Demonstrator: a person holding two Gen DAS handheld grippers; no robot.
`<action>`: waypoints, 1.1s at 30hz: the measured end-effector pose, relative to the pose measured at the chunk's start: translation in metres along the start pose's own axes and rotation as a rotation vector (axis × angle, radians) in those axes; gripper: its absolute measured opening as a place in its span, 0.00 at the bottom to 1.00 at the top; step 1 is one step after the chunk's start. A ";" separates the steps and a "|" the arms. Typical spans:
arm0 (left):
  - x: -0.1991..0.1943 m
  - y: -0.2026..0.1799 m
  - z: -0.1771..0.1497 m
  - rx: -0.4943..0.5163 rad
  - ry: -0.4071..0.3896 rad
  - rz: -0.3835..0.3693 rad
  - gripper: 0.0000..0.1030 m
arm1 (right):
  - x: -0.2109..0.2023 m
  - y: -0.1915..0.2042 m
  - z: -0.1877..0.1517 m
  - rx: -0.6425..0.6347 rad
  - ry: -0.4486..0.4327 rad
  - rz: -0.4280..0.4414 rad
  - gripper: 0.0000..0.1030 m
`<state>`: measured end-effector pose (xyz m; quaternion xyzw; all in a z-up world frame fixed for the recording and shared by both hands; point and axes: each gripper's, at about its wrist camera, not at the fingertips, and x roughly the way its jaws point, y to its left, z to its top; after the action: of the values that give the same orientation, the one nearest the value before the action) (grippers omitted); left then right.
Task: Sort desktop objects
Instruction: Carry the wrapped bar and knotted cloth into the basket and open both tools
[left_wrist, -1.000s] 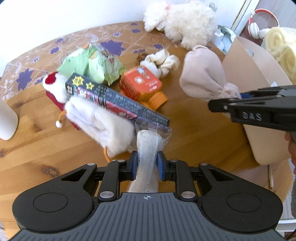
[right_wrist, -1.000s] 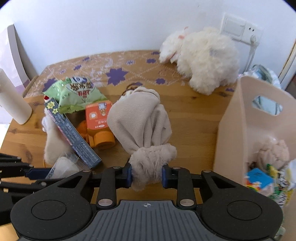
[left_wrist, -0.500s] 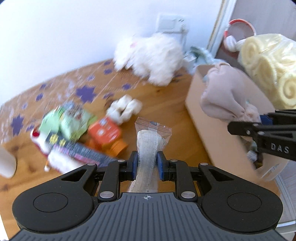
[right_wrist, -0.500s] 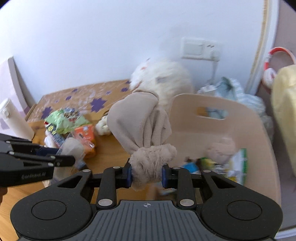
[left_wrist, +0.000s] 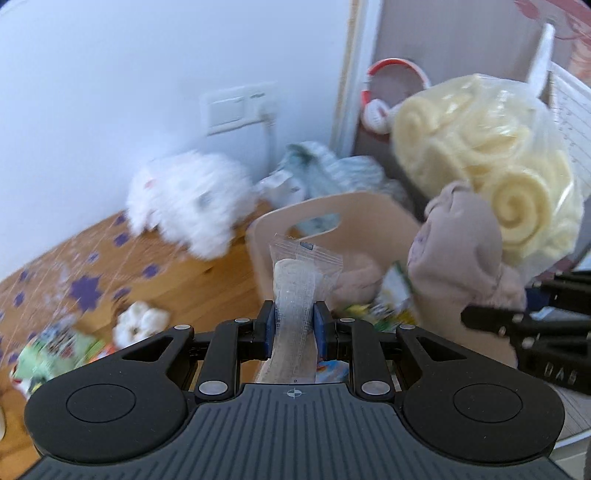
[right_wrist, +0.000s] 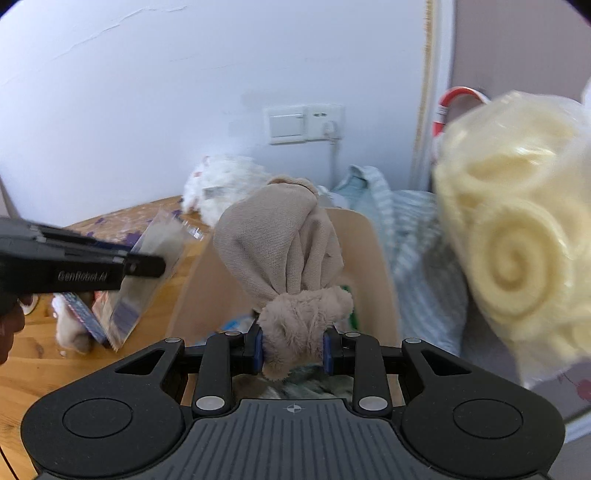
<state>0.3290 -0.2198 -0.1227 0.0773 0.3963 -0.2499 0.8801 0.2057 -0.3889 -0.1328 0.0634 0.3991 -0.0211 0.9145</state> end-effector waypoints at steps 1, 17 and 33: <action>0.003 -0.007 0.003 0.012 -0.002 -0.010 0.21 | -0.002 -0.005 -0.002 0.006 0.004 -0.008 0.26; 0.060 -0.082 0.001 0.164 0.076 -0.020 0.21 | 0.022 -0.021 -0.027 0.058 0.107 -0.009 0.27; 0.040 -0.039 -0.002 0.099 0.031 0.034 0.59 | 0.031 -0.007 -0.027 0.049 0.101 -0.034 0.97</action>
<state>0.3299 -0.2680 -0.1509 0.1315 0.3958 -0.2531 0.8729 0.2067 -0.3924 -0.1746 0.0798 0.4451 -0.0430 0.8909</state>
